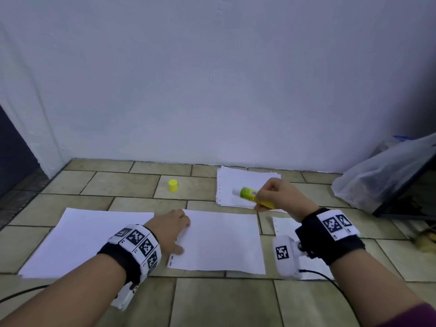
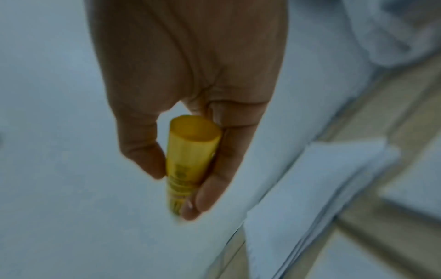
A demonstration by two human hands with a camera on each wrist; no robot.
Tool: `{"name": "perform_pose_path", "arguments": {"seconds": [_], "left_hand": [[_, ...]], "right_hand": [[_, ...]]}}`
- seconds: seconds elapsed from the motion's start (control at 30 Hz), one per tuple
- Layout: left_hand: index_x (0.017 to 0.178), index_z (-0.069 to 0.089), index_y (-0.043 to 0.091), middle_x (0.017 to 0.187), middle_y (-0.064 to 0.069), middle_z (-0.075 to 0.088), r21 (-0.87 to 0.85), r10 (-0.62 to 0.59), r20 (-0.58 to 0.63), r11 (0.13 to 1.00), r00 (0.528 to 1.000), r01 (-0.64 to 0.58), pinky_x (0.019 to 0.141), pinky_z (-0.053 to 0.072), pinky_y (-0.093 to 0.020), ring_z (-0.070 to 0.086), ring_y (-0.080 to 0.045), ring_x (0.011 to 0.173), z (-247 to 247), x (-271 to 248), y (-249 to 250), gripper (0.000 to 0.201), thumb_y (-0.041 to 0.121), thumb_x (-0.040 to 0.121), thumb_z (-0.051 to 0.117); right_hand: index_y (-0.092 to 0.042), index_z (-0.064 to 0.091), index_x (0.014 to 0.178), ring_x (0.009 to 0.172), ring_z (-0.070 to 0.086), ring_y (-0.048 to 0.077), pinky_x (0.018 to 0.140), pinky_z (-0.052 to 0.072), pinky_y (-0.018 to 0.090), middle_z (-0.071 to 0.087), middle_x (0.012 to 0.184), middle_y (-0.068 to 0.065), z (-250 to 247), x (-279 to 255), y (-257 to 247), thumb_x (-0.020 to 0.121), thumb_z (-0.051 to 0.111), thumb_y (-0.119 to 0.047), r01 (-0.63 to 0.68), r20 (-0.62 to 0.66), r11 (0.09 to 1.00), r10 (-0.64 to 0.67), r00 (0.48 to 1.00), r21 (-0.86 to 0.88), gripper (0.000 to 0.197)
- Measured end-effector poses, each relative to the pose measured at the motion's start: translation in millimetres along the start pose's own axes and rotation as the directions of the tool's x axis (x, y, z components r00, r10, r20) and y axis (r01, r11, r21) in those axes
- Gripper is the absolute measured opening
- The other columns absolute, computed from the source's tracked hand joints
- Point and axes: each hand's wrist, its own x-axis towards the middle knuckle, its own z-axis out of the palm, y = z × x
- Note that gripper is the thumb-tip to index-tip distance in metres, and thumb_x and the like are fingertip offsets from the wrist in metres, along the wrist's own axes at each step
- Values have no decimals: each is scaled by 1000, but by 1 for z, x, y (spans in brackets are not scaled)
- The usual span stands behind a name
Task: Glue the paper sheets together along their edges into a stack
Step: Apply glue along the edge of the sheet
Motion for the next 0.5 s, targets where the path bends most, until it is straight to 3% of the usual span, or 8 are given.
{"name": "perform_pose_path", "arguments": {"seconds": [0.1, 0.17, 0.27, 0.37, 0.5], "left_hand": [[139, 35, 17, 140, 2, 33, 45, -13, -27, 999, 1000, 14, 96, 43, -32, 32, -14, 128, 3, 1, 0, 69, 51, 84, 62], [139, 35, 17, 140, 1, 33, 31, -13, -41, 999, 999, 14, 95, 43, -33, 33, -15, 128, 7, 2, -1, 70, 52, 85, 61], [147, 27, 19, 146, 3, 26, -17, 1, -45, 1000, 999, -2, 99, 43, -35, 34, -15, 131, 12, 2, -4, 75, 51, 87, 59], [151, 20, 20, 153, 4, 19, -39, 14, -32, 999, 999, -16, 104, 40, -34, 32, -16, 135, 13, 3, -8, 80, 51, 88, 59], [151, 19, 21, 155, 4, 16, -70, 21, -23, 997, 1000, -23, 107, 37, -35, 33, -17, 136, 13, 3, -11, 81, 48, 88, 61]], "right_hand": [[0, 57, 88, 58, 65, 19, 60, 57, 25, 64, 75, 18, 19, 14, -5, 94, 54, -15, -154, 152, 883, 95, 984, 444, 16], [-4, 63, 88, 60, 64, 17, 59, 55, 24, 66, 78, 12, 34, 25, -4, 96, 52, -22, -231, 268, 834, 104, 958, 501, 23], [-5, 64, 98, 64, 65, 15, 65, 56, 25, 66, 85, 8, 66, 46, -3, 91, 59, -12, -171, 224, 889, 79, 971, 424, 11], [-6, 57, 105, 60, 62, 16, 63, 53, 30, 64, 87, 9, 97, 71, -5, 80, 71, -2, -67, 11, 974, 67, 998, 214, 29], [-8, 53, 114, 91, 57, 21, 68, 49, 23, 60, 100, 5, 122, 94, -11, 78, 71, -4, 36, -125, 984, -58, 990, -173, 41]]}}
